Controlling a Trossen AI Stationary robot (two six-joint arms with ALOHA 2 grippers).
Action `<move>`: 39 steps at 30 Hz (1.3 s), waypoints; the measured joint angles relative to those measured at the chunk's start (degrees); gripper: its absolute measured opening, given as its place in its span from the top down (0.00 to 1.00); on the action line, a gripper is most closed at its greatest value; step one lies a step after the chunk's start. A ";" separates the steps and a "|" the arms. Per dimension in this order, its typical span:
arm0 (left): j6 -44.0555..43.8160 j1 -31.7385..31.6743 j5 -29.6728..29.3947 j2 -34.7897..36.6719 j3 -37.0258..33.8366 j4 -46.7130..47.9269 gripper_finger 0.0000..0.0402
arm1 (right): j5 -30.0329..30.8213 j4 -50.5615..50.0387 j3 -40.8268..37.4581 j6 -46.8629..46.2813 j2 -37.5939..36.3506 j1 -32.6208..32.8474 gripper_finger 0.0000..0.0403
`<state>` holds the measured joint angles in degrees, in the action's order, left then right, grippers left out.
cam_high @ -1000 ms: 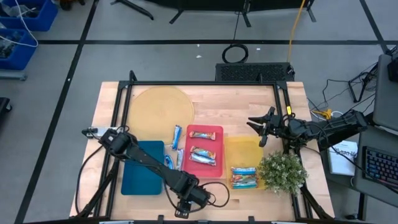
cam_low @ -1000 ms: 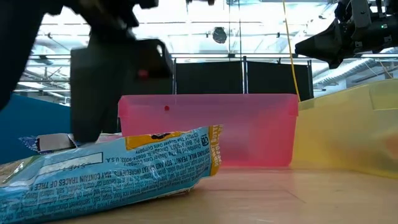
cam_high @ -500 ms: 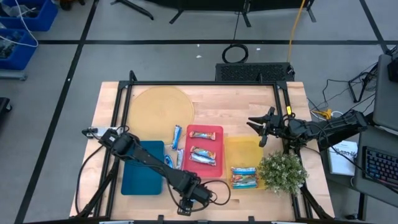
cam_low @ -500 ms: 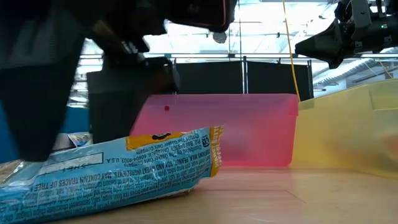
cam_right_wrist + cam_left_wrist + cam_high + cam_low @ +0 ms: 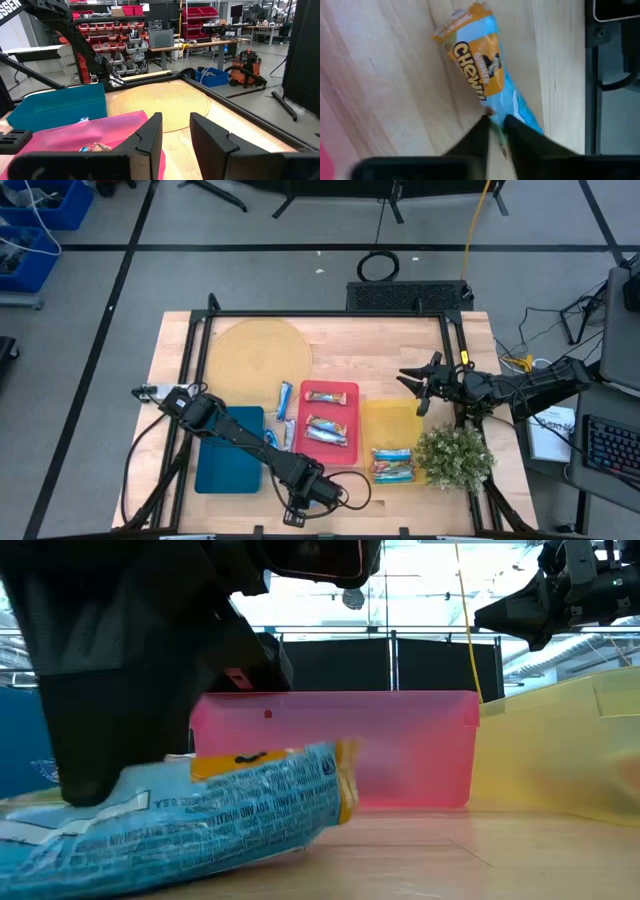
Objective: Pick and place Granola Bars by type
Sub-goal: Put the yellow granola bar into the red bin
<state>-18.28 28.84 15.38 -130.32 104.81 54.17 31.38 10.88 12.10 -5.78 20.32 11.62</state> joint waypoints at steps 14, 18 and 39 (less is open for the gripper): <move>2.96 3.07 -4.44 2.85 3.07 0.11 0.99 | 0.00 -0.03 0.00 0.00 0.01 0.00 0.77; 10.35 4.63 -9.09 5.98 7.20 6.62 1.00 | -0.06 -0.07 0.00 -0.01 0.02 -0.02 0.77; 0.11 2.03 -8.80 6.82 -3.35 -0.74 0.50 | -0.17 -0.53 0.00 -0.66 0.00 0.00 0.77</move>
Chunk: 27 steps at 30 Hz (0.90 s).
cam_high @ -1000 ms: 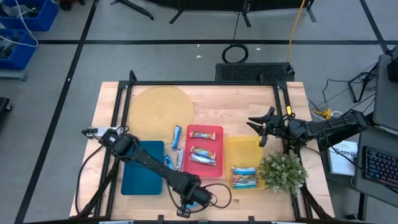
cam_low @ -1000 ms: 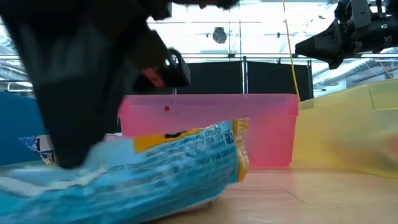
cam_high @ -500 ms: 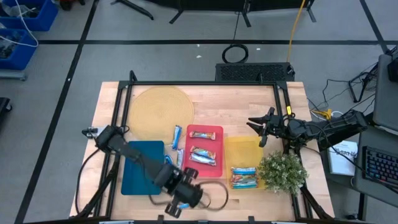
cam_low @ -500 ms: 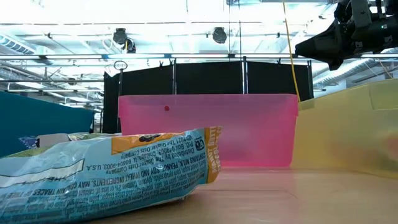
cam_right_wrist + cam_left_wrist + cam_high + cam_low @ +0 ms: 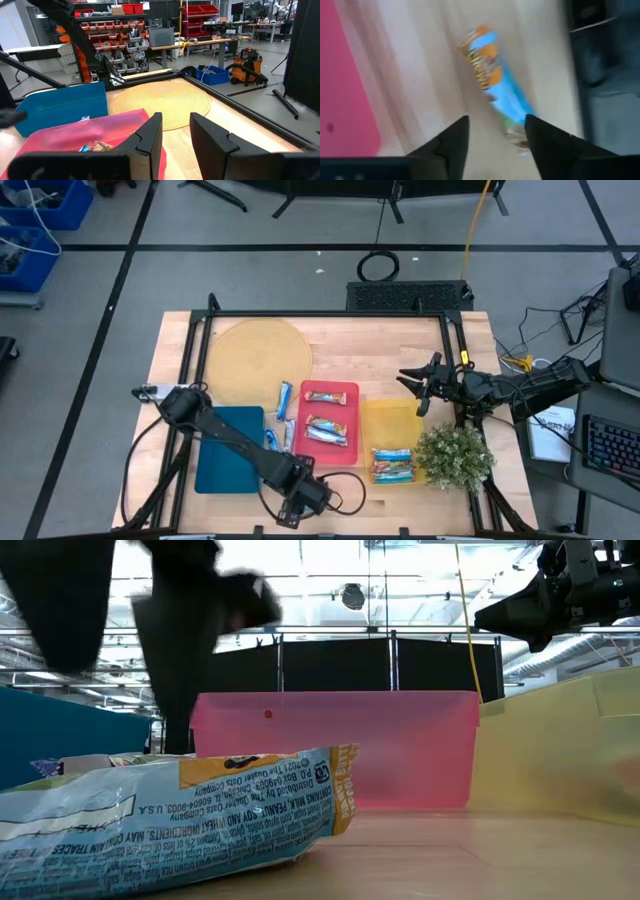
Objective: Pick and place Granola Bars by type
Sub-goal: Put the yellow granola bar into the red bin
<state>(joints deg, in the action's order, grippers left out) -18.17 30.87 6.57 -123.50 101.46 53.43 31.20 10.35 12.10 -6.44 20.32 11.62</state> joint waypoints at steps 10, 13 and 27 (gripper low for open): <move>-1.88 -0.37 5.36 -0.94 -5.80 -6.38 0.42 | 0.00 -0.33 0.00 -0.26 0.02 0.00 0.77; -2.54 -0.44 7.35 -0.90 -5.76 -7.84 0.45 | 0.00 -0.37 0.00 -0.37 0.02 0.00 0.77; -1.16 -0.33 8.44 -1.05 -5.76 -10.56 0.63 | 0.00 -0.39 0.00 -0.37 0.02 0.02 0.77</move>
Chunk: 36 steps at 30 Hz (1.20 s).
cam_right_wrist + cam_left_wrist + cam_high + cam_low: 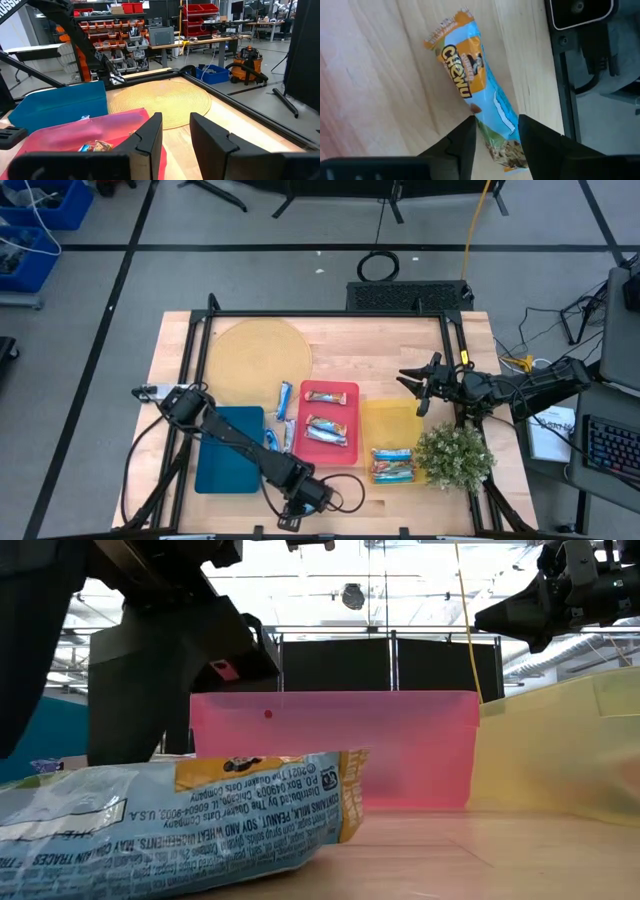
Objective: Pick and place Granola Bars by type
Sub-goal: Put the yellow granola bar into the red bin
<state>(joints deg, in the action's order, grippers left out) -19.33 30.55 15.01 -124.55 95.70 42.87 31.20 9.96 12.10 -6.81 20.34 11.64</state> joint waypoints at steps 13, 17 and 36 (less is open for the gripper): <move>-1.29 -1.17 2.47 0.00 -6.11 -7.90 0.80 | 0.00 0.00 0.00 0.00 -0.02 0.00 0.77; 1.59 -1.29 3.90 -0.07 -3.33 -6.01 0.95 | 0.00 0.02 0.00 -0.02 -0.02 -0.02 0.77; 26.46 -13.33 -23.77 0.11 24.41 34.12 0.97 | 0.00 0.02 0.00 -0.55 -0.01 0.00 0.77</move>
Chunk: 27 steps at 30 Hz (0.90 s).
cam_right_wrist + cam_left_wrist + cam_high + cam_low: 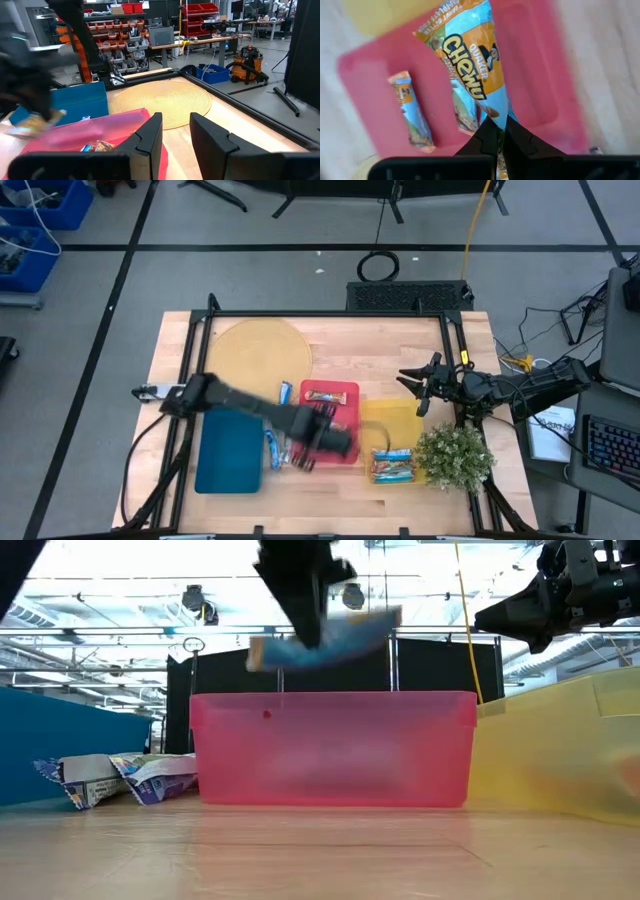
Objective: Pick and place Granola Bars by type
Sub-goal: Put the yellow granola bar into the red bin, then put the blue granola bar into the blue bin
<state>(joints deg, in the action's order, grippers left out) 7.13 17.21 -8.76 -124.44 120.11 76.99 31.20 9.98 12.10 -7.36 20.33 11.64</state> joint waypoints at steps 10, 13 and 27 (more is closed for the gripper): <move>6.54 -10.79 15.60 -0.17 -8.91 -5.97 0.94 | 0.00 -2.23 0.00 0.43 0.01 0.00 0.77; 6.49 -11.45 25.33 -0.17 -10.69 -8.68 0.85 | 0.02 -2.02 0.00 1.00 0.01 -0.02 0.77; -0.10 -11.41 28.73 7.73 -11.80 -7.07 0.74 | 0.17 -1.64 0.00 2.10 -0.01 -0.02 0.77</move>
<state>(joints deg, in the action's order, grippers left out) 7.03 5.80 19.97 -116.71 108.32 69.92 31.38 8.34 12.10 -5.26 20.32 11.62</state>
